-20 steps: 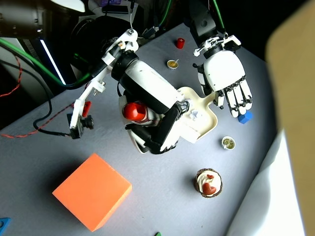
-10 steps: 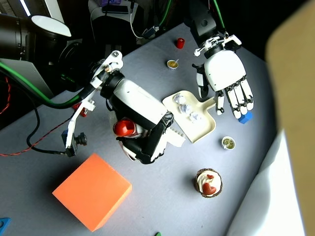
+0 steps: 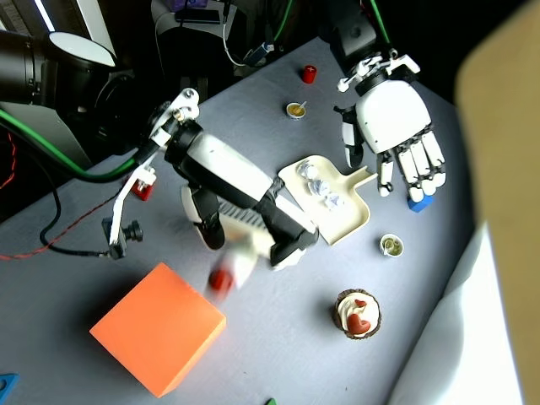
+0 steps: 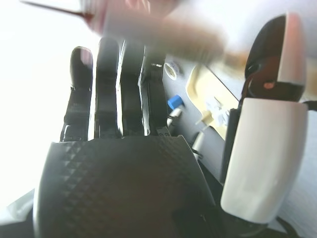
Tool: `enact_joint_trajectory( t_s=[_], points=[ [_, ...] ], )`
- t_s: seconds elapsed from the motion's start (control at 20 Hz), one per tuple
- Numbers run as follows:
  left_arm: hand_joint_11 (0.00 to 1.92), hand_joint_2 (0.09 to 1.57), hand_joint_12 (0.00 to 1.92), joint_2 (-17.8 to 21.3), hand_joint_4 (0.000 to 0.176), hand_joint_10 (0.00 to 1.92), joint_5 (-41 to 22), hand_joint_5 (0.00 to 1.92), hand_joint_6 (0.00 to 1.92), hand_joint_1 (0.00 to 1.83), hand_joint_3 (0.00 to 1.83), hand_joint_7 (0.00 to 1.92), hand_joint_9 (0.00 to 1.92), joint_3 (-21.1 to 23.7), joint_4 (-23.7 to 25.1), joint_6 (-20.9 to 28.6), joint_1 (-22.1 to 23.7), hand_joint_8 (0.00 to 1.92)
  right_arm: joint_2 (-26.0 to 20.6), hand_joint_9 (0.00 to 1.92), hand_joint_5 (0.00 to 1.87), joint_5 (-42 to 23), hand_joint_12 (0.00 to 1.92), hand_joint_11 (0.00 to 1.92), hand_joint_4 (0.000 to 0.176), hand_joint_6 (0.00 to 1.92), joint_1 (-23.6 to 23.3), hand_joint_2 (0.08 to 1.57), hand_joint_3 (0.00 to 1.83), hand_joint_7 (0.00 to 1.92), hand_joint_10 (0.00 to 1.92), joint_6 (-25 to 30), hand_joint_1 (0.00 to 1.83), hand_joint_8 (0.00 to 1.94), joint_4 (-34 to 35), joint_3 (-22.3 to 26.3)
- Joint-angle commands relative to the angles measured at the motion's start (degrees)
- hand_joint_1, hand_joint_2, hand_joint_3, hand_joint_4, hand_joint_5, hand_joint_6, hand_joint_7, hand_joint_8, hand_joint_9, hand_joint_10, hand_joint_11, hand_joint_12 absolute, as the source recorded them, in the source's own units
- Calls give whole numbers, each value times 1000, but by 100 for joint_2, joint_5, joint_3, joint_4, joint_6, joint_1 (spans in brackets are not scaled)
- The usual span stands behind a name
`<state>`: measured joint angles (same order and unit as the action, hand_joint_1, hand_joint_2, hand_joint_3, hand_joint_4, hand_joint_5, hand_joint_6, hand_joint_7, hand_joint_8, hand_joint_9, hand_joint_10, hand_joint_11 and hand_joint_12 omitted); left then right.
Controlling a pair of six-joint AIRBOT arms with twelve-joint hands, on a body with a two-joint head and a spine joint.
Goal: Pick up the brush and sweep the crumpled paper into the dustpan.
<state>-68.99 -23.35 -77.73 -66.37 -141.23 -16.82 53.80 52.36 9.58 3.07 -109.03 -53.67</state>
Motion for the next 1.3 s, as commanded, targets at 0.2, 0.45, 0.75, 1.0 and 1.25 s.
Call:
enact_joint_trajectory(
  t_s=[0.2,0.45,0.75,1.0,1.25],
  points=[
    [0,1028,571,248,90,2,-210,822,2,927,0,252,195,117,21,-345,483,3,-326,103,179,161,111,0,0,1,-135,710,0,165,4,209,806,3,-257,-26],
    [0,1042,635,245,96,2,-286,791,0,893,3,248,203,234,-177,-555,654,1,-1114,55,109,-1756,68,11,0,3,-536,702,0,101,2,1173,774,3,-58,237],
    [0,1009,582,314,161,10,-531,593,0,760,0,232,233,646,-432,-720,620,5,-2078,57,79,-4176,76,48,0,2,-545,756,16,76,0,559,654,0,1839,464],
    [0,997,715,328,176,1,-514,353,0,612,0,256,282,683,-476,-720,571,1,-2599,48,35,-5091,65,43,0,6,-669,812,20,63,5,634,588,2,2388,385],
    [0,973,764,348,172,3,-517,327,6,637,0,274,289,670,-474,-720,571,5,-2976,67,68,-4991,64,65,0,10,-852,803,0,77,6,627,583,10,2395,731]
  ],
)
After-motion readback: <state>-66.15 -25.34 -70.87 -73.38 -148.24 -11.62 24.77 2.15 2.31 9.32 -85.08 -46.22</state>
